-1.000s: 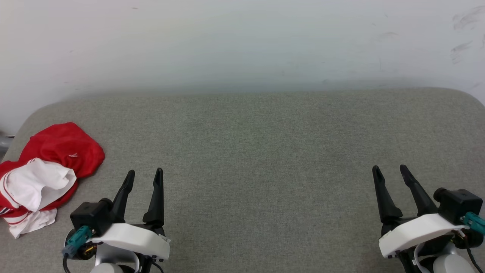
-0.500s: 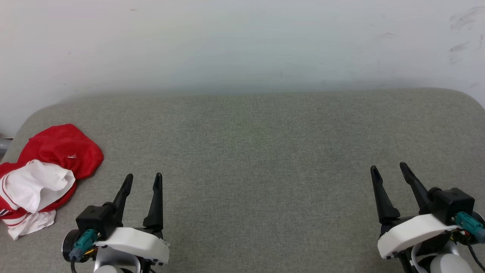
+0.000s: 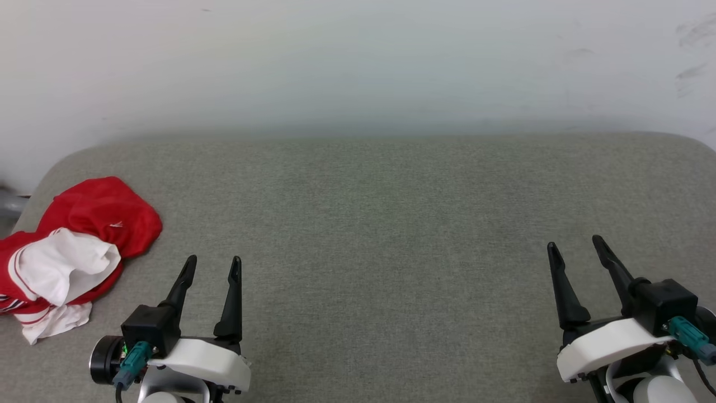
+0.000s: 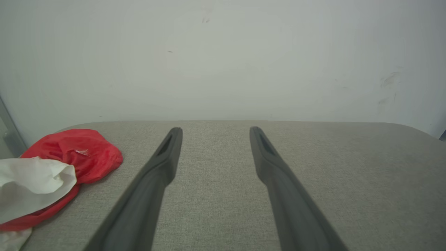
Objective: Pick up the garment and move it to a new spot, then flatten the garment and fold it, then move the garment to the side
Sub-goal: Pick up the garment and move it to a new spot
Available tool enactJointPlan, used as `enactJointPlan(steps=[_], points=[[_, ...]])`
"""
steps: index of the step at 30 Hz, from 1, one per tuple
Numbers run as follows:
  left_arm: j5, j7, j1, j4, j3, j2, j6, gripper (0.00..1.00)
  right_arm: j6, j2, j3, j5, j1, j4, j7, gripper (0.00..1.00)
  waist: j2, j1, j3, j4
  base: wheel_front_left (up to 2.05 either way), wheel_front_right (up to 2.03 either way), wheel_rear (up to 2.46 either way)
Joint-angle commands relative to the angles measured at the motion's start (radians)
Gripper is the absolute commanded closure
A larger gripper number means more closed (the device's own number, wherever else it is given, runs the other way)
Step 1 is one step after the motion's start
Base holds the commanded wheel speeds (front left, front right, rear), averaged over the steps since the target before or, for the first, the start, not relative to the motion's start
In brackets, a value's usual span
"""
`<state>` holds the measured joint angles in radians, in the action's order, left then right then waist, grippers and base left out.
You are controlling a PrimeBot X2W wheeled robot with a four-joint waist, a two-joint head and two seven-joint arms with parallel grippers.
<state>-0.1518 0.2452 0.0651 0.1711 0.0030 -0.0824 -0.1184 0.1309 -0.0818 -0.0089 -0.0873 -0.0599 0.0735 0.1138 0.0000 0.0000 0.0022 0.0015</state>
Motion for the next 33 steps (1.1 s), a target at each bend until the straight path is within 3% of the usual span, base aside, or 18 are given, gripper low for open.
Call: enactJointPlan(steps=[1, 33], points=[[0.016, 0.006, 0.009, -0.002, 0.0, 0.003, -0.002, 0.0, 0.0, 0.003, -0.001, 0.011, 0.007, -0.007, 0.005, 0.0, 0.0, 0.0, 0.001, 0.009, 0.0, 0.0, 0.0], [0.07, 0.02, 0.018, 0.012, 0.08, 0.015, -0.011, 0.0, 0.0, 0.016, 0.086, 0.017, 0.007, -0.05, 0.008, 0.0, 0.0, 0.0, 0.004, 0.383, 0.0, 0.0, 0.0]])
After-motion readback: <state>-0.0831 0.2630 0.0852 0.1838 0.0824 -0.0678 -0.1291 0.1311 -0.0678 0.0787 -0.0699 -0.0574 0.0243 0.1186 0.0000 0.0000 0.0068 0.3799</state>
